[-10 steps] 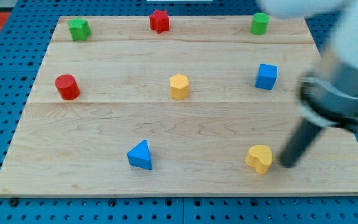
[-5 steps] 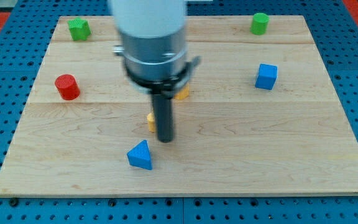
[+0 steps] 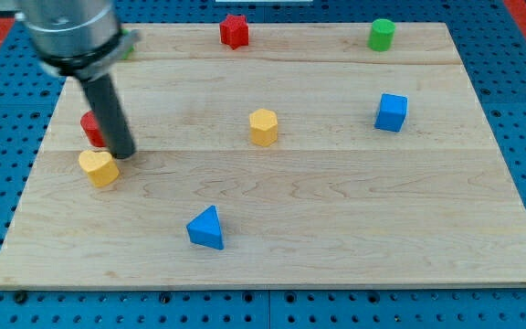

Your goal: Move the yellow heart towards the bottom left corner of the board

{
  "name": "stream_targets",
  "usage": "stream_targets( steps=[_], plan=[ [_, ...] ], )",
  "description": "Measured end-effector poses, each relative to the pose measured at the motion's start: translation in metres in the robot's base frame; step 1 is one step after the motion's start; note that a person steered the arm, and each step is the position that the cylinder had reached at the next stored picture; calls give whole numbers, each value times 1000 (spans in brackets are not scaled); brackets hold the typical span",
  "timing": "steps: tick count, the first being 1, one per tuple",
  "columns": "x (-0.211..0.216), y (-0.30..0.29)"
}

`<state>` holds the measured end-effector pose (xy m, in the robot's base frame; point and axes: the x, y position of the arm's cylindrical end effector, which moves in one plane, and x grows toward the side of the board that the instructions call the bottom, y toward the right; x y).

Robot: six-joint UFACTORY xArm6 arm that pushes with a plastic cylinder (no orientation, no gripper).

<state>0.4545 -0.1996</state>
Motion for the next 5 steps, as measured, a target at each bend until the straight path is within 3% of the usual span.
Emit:
stream_targets(
  steps=[2, 4, 5],
  plan=[
    [83, -34],
    [-19, 103],
    [-57, 115]
  ],
)
